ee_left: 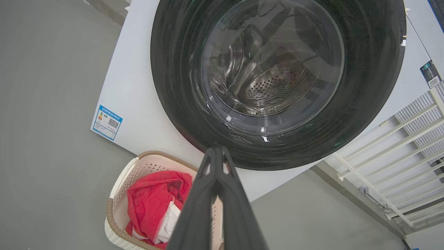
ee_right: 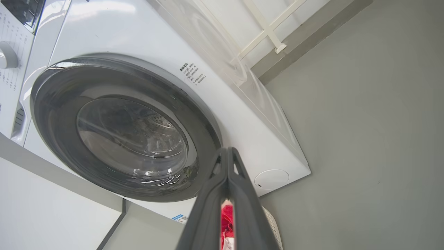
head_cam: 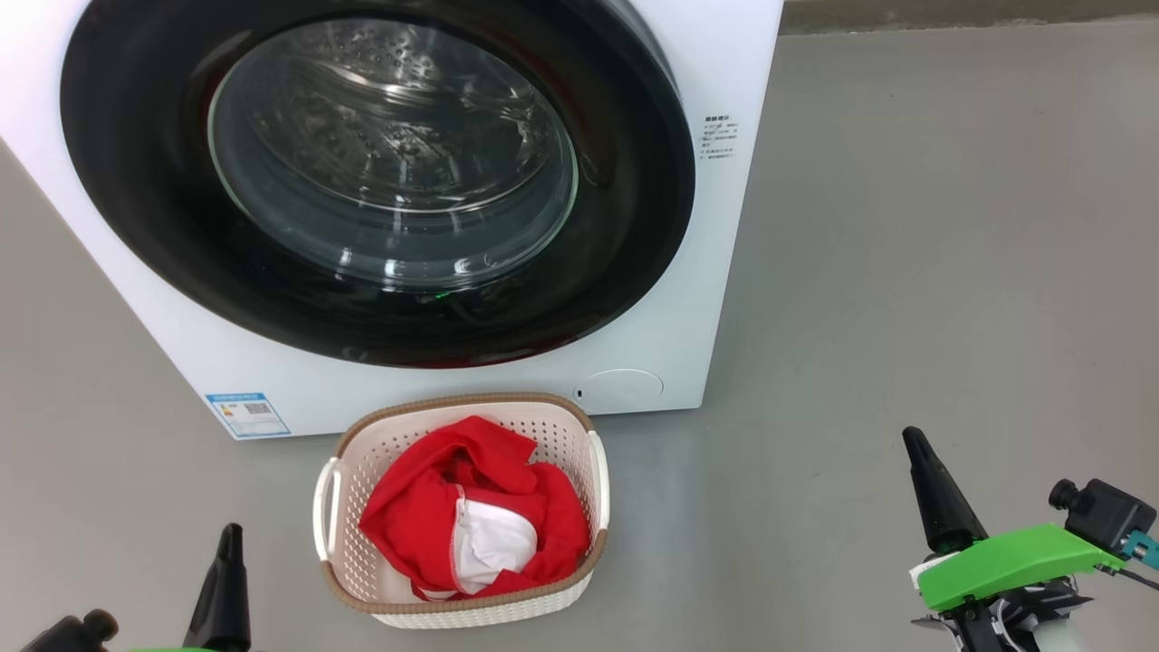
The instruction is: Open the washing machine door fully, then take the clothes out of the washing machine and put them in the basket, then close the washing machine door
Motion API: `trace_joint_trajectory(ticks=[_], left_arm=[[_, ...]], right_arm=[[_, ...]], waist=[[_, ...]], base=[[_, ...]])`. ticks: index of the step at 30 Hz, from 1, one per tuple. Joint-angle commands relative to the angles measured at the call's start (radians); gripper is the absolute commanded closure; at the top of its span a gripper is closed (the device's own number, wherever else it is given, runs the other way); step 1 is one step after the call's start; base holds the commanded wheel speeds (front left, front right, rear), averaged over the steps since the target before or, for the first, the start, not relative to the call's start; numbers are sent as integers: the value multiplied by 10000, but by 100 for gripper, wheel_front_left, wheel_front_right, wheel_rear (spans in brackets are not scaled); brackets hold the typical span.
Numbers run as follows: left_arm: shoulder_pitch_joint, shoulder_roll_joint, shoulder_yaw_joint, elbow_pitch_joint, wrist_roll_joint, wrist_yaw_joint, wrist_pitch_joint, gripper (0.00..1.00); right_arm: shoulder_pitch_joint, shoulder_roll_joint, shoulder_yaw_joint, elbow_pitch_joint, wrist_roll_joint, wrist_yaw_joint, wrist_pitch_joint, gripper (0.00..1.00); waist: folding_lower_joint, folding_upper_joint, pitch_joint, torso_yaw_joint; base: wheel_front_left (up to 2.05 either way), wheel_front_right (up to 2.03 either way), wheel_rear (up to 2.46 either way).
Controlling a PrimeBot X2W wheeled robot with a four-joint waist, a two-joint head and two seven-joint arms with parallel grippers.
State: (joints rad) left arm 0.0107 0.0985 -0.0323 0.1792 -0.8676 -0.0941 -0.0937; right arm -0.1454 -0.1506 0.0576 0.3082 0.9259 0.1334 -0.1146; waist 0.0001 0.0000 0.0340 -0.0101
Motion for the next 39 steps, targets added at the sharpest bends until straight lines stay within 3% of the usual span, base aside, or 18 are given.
trace_joint_trajectory(ticks=[1, 39], left_arm=[[-485, 121, 254, -163, -271, -143, 77, 100], [-844, -185, 873, 257, -3901, -257, 1095, 100]], right_arm=[[-153, -3, -10, -295, 271, -11, 67, 100], [120, 477, -836, -470, 3643, -19, 1159, 100]], waist=[[-1, 0, -7, 3], [-1, 0, -161, 52]], base=[[0, 0, 0], [0, 0, 0]])
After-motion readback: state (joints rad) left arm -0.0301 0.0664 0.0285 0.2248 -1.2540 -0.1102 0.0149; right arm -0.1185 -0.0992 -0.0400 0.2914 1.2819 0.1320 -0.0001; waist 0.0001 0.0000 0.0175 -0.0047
